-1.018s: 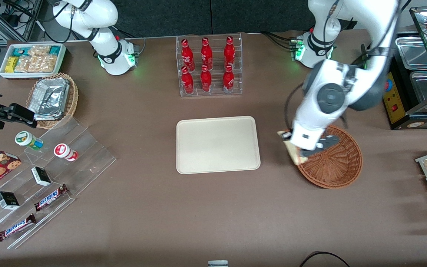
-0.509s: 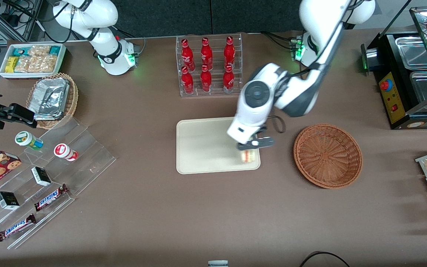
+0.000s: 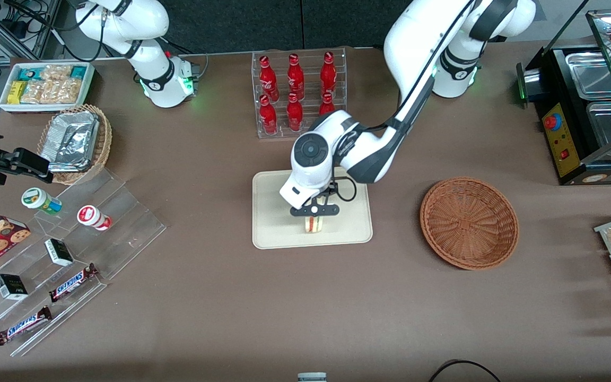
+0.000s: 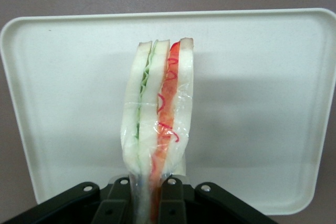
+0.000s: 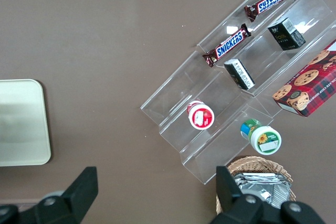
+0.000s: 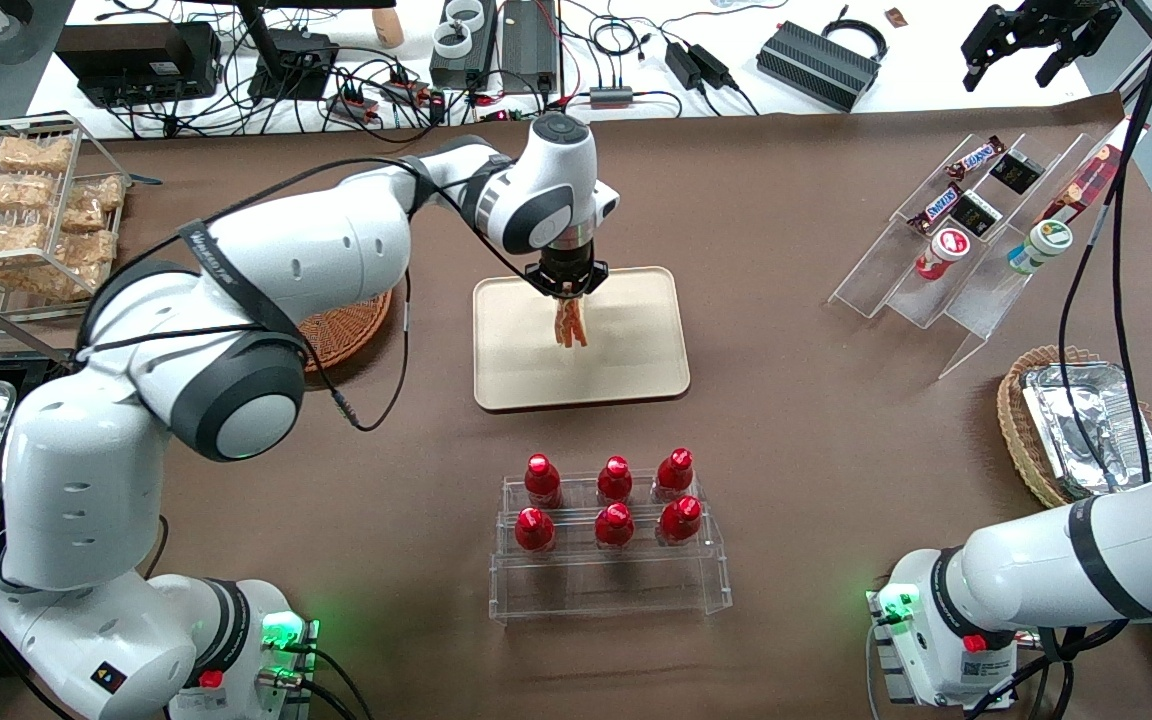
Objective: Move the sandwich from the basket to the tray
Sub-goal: 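Lower the sandwich onto the tray and open the left gripper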
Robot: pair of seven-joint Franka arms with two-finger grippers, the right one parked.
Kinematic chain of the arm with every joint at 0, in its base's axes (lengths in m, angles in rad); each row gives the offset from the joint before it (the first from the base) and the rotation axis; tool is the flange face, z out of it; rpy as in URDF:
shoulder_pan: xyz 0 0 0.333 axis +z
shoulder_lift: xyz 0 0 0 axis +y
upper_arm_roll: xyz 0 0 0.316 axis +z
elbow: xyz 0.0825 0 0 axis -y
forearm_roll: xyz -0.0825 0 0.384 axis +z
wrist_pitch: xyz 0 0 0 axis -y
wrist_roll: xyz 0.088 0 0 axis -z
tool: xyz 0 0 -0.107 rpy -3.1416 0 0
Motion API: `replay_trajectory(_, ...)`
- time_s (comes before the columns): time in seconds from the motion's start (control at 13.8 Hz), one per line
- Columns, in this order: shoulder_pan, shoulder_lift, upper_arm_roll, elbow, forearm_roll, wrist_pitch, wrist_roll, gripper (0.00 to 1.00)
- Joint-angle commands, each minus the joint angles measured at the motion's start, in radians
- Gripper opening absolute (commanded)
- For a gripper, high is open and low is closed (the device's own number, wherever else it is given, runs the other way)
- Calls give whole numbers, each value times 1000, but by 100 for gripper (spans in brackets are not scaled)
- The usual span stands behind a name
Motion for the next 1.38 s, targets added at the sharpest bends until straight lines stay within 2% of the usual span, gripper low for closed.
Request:
replay_trajectory(0.0,-6,60,5,65,6,-21,7,0)
replay_trajectory(0.44,-6,93,-12,69,4,-21,12,0)
replay_trajectory(0.51,-6,93,-14,69,2,-21,8,7)
replay_trajectory(0.58,-6,93,-14,69,-2,-21,8,43)
replay_trajectory(0.65,-6,93,-14,69,-2,-21,11,95)
replay_trajectory(0.73,-6,93,-14,68,-2,-21,9,100)
replay_trajectory(1.31,-2,77,-11,111,-2,-37,24,100)
